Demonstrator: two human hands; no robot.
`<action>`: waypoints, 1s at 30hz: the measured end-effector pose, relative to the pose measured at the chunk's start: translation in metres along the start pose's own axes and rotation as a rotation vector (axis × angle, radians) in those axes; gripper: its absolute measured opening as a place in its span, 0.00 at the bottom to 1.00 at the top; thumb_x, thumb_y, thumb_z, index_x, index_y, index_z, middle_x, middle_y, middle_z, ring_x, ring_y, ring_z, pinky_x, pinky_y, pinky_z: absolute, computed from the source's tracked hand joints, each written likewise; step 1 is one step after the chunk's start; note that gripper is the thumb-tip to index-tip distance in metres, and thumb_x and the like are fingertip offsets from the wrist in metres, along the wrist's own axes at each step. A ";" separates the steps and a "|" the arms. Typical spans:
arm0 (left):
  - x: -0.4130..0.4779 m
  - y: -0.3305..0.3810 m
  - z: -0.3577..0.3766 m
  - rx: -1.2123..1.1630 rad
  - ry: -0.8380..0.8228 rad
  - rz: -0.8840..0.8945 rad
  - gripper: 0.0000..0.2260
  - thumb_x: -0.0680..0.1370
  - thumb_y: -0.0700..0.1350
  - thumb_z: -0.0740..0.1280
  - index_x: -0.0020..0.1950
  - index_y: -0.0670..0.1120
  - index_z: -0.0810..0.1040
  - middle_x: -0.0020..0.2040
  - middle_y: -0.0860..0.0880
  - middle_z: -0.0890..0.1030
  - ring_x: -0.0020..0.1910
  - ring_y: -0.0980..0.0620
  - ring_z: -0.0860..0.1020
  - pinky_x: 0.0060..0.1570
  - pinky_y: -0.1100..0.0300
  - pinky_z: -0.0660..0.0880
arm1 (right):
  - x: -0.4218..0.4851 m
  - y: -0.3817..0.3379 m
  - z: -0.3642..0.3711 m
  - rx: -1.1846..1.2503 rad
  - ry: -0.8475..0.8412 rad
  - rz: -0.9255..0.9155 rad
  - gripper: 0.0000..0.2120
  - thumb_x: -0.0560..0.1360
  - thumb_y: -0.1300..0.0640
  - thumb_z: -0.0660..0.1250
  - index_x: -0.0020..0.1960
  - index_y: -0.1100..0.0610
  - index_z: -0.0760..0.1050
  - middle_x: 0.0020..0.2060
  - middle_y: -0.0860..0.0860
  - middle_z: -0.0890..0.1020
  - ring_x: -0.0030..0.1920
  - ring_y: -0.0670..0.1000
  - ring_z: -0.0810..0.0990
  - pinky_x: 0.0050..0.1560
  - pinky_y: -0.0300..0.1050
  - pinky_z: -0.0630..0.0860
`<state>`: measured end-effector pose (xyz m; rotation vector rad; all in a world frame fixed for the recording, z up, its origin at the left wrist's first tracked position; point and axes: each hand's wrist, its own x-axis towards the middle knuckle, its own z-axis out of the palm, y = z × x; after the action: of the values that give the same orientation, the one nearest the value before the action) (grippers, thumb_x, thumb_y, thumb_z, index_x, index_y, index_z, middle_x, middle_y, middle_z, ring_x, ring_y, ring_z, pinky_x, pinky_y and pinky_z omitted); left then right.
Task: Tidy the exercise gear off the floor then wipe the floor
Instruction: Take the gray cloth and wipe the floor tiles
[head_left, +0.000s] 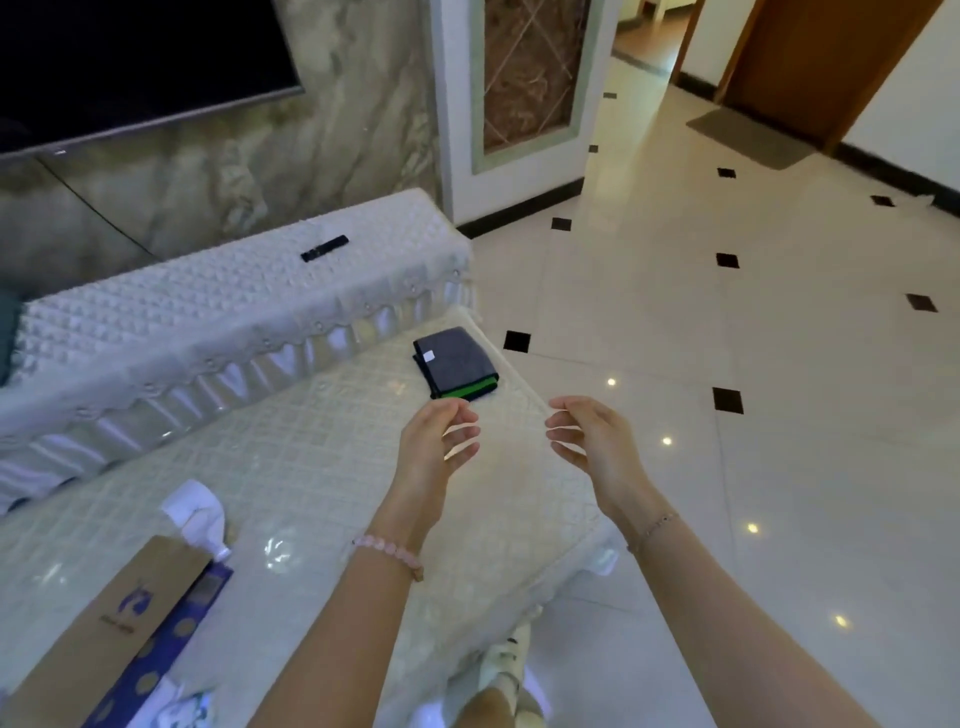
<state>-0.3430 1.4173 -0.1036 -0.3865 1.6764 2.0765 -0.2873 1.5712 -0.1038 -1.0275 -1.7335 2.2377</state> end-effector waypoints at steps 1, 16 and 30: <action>0.013 0.000 0.001 -0.009 0.018 -0.011 0.07 0.79 0.43 0.61 0.43 0.46 0.76 0.39 0.50 0.78 0.40 0.52 0.77 0.43 0.59 0.76 | 0.014 -0.001 0.004 -0.010 -0.012 0.010 0.09 0.77 0.62 0.60 0.44 0.58 0.79 0.33 0.52 0.80 0.35 0.49 0.78 0.44 0.43 0.76; 0.218 -0.046 0.003 -0.093 0.238 -0.153 0.08 0.79 0.42 0.60 0.44 0.44 0.76 0.42 0.46 0.79 0.44 0.48 0.77 0.46 0.56 0.75 | 0.273 0.048 0.059 -0.212 -0.111 0.241 0.06 0.78 0.59 0.62 0.48 0.59 0.78 0.43 0.54 0.83 0.45 0.52 0.80 0.53 0.49 0.78; 0.383 -0.171 -0.009 -0.205 0.244 -0.291 0.07 0.80 0.43 0.60 0.47 0.44 0.76 0.44 0.48 0.81 0.43 0.50 0.78 0.47 0.55 0.75 | 0.488 0.201 0.083 -0.324 -0.201 0.308 0.06 0.78 0.60 0.62 0.51 0.58 0.77 0.41 0.49 0.78 0.43 0.48 0.77 0.41 0.37 0.75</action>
<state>-0.5881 1.4992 -0.4340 -0.9250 1.4320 2.0471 -0.6470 1.6754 -0.4849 -1.2454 -2.2150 2.3569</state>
